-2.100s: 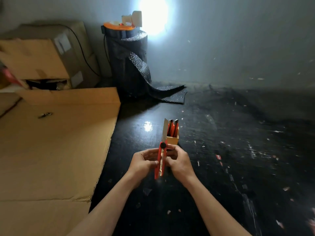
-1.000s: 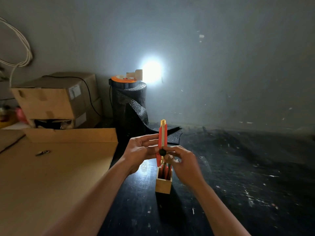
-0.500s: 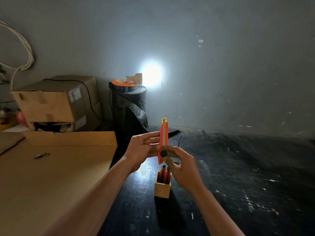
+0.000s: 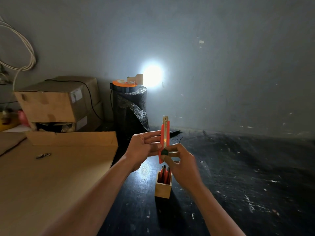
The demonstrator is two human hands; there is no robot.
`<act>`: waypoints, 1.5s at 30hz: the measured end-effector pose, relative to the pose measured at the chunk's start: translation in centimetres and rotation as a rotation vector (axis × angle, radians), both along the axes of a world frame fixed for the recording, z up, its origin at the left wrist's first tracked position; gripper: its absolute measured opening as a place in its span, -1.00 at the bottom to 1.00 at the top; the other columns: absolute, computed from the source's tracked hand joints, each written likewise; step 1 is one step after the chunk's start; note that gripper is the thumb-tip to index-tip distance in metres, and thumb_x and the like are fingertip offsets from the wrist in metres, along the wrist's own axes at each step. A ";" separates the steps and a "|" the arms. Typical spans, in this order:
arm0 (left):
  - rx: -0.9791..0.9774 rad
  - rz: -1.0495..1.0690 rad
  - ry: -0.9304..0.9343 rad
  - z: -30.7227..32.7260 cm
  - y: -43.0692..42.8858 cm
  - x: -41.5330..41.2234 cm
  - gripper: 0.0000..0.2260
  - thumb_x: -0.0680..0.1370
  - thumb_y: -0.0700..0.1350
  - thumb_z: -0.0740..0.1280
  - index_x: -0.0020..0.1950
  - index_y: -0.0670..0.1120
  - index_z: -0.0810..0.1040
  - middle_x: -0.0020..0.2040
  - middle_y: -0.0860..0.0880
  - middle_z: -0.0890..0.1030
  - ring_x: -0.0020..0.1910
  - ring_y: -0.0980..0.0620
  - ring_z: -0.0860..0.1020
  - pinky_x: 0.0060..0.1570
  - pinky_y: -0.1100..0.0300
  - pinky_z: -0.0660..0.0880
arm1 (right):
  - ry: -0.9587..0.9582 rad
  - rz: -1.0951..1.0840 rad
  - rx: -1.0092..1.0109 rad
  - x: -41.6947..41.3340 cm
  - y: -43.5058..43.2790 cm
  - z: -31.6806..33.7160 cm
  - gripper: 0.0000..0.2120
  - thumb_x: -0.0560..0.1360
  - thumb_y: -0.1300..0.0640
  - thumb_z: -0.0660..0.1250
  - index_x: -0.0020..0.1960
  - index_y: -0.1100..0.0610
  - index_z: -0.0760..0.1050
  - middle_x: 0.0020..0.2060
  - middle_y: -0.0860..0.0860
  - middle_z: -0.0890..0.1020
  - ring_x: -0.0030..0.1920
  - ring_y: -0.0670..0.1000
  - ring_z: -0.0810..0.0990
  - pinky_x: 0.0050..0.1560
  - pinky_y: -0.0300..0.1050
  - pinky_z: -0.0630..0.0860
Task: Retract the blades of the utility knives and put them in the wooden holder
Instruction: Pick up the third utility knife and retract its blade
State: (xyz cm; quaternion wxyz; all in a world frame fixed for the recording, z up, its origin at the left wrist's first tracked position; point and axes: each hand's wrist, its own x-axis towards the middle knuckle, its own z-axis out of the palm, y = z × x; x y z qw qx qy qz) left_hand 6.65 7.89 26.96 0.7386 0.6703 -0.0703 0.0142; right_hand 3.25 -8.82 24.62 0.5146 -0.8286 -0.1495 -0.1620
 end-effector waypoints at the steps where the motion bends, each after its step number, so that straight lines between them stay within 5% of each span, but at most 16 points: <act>1: 0.006 -0.002 0.000 0.0 0.0 -0.1 -0.60 0.51 -0.50 0.38 0.28 -0.18 0.65 0.09 -0.14 0.77 -0.02 -0.10 0.78 -0.11 0.09 0.72 | 0.014 0.000 0.020 0.0 0.0 0.0 -0.78 0.47 0.03 0.49 -0.08 -0.22 0.48 -0.11 -0.33 0.63 -0.06 -0.38 0.60 -0.27 -0.48 0.50; 7: 0.022 0.002 -0.003 0.1 0.2 -0.2 -0.62 0.52 -0.47 0.40 0.28 -0.17 0.66 0.07 -0.13 0.78 -0.01 -0.13 0.78 -0.06 0.04 0.73 | -0.022 0.033 -0.023 -0.6 0.0 0.2 -0.65 0.52 0.07 0.45 0.03 -0.38 0.45 -0.02 -0.44 0.56 -0.01 -0.44 0.57 -0.17 -0.52 0.47; 12: 0.030 0.006 -0.001 0.1 0.1 -0.4 -0.61 0.51 -0.49 0.40 0.28 -0.18 0.65 0.08 -0.14 0.78 0.00 -0.12 0.78 -0.06 0.04 0.73 | 0.033 0.002 0.031 -0.2 0.1 0.2 -0.81 0.46 0.01 0.49 -0.08 -0.21 0.49 -0.11 -0.31 0.65 -0.06 -0.30 0.64 -0.21 -0.42 0.47; 18: 0.011 0.010 0.008 0.0 0.1 -0.6 -0.64 0.52 -0.46 0.41 0.25 -0.16 0.67 0.01 -0.08 0.80 -0.04 -0.10 0.78 -0.10 0.08 0.73 | 0.003 0.036 -0.031 -0.6 0.0 0.0 -0.67 0.52 0.10 0.45 -0.01 -0.34 0.48 -0.04 -0.40 0.58 -0.05 -0.42 0.59 -0.21 -0.54 0.47; 25: -0.011 -0.030 0.040 -1.1 -0.2 -0.8 -0.64 0.52 -0.48 0.39 0.16 -0.09 0.67 -0.10 0.00 0.80 -0.13 0.00 0.79 -0.23 0.20 0.69 | 0.055 -0.021 0.013 0.1 0.2 -1.5 -0.80 0.44 0.02 0.52 -0.14 -0.14 0.48 -0.17 -0.30 0.65 -0.11 -0.30 0.64 -0.16 -0.37 0.50; 28: -0.031 -0.033 0.065 -2.0 -0.1 -0.6 -0.65 0.51 -0.47 0.40 0.19 -0.11 0.68 -0.03 -0.06 0.80 -0.08 -0.05 0.79 -0.17 0.13 0.71 | 0.079 0.010 0.022 0.1 0.0 -1.7 -0.80 0.44 0.01 0.52 -0.03 -0.12 0.51 -0.12 -0.27 0.67 -0.06 -0.30 0.63 -0.22 -0.41 0.52; 35: -0.062 -0.016 0.097 -2.8 0.1 0.6 -0.65 0.51 -0.46 0.41 0.21 -0.15 0.67 0.04 -0.14 0.79 -0.02 -0.11 0.78 -0.09 0.05 0.73 | 0.073 0.062 -0.080 1.2 -0.2 -2.3 -0.64 0.49 0.13 0.48 -0.05 -0.33 0.45 -0.12 -0.38 0.61 -0.05 -0.43 0.58 -0.18 -0.49 0.50; 40: -0.043 -0.011 0.096 -3.0 0.1 1.3 -0.65 0.51 -0.47 0.41 0.22 -0.15 0.68 0.02 -0.12 0.79 -0.04 -0.10 0.78 -0.13 0.09 0.73 | 0.089 0.031 -0.065 2.6 0.1 -3.3 -0.78 0.47 0.06 0.49 -0.07 -0.20 0.49 -0.13 -0.31 0.65 -0.05 -0.32 0.63 -0.07 -0.32 0.54; 45: -0.058 -0.017 0.111 -3.7 0.5 2.2 -0.64 0.51 -0.46 0.41 0.26 -0.20 0.66 0.06 -0.18 0.78 -0.02 -0.14 0.78 -0.11 0.05 0.73 | 0.111 0.041 0.024 4.1 0.0 -3.6 -0.76 0.49 0.00 0.46 0.11 -0.11 0.50 -0.06 -0.28 0.66 -0.05 -0.26 0.67 -0.10 -0.33 0.56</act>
